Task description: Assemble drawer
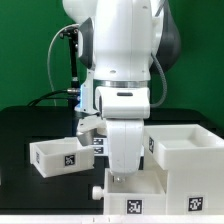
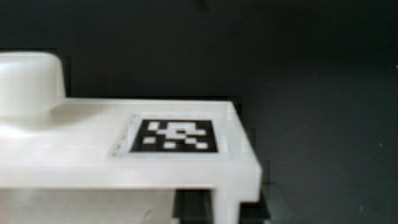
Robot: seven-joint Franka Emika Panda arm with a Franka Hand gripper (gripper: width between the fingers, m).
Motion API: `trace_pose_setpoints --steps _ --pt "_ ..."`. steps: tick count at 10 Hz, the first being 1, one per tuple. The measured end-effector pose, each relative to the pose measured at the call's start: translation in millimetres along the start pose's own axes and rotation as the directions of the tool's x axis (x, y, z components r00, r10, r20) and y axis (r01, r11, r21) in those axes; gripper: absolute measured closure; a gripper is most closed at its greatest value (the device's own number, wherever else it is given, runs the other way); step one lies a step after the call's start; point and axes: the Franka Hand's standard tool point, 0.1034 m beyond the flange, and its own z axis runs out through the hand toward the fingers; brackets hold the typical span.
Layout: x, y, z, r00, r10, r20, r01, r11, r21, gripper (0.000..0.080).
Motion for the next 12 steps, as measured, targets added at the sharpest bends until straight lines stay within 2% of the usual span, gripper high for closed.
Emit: trace_pose_setpoints --steps 4,12 --pt "-10.0 -0.3 1.1 0.997 -0.075 0.001 0.075 0.997 0.0 0.076" --pt "-8.0 0.0 1.0 0.998 -0.059 0.005 0.059 0.998 -0.002 0.076"
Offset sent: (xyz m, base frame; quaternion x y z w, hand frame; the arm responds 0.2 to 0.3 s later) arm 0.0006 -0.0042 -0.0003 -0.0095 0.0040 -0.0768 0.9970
